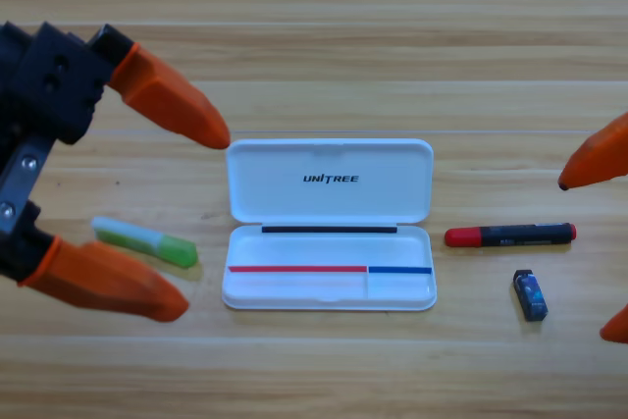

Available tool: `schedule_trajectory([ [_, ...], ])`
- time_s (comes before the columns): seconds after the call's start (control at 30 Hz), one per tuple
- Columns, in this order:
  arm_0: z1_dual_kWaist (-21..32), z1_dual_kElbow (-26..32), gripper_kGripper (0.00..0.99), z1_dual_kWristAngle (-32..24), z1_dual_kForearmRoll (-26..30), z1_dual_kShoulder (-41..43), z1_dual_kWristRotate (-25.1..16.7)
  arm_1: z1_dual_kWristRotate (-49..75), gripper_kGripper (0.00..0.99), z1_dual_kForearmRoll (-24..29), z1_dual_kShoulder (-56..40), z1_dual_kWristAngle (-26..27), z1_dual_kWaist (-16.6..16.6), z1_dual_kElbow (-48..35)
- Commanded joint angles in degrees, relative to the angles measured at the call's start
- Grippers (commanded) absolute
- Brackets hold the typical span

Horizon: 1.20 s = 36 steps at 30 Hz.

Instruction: Clean up eraser and pencils

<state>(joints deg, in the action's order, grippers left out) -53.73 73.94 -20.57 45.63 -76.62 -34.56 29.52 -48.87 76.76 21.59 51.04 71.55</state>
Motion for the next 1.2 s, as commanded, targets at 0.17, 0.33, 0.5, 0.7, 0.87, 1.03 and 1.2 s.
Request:
schedule_trajectory([
  [0.17,-1.29,-0.73,0.988,1.15,1.30,-2.30,-0.86,-0.60,0.985,2.29,1.99,-0.67,1.25,-1.77],
  [0.33,-1.29,-0.81,0.988,3.61,1.92,-2.39,-1.83,-1.04,0.985,2.29,0.67,-0.76,1.25,-2.30],
  [0.5,-1.29,1.74,0.986,15.39,5.52,-3.00,-7.72,-2.98,0.985,2.38,0.58,-2.08,1.25,-2.65],
  [0.7,1.17,1.30,0.986,29.10,8.33,-5.90,-20.90,-13.26,0.985,3.70,3.48,-13.94,-0.94,-2.03],
  [0.87,12.25,1.56,0.976,25.93,8.16,-10.04,-34.97,-29.78,0.985,3.78,11.83,-25.63,-5.43,-1.42],
  [1.03,21.04,1.56,0.977,19.96,8.16,-18.65,-43.32,-34.27,0.985,3.87,18.43,-24.84,-6.92,-3.79],
  [1.2,23.94,1.82,0.976,20.66,8.16,-25.77,-42.70,-40.33,0.986,3.96,23.87,-20.62,-6.92,-5.28],
])
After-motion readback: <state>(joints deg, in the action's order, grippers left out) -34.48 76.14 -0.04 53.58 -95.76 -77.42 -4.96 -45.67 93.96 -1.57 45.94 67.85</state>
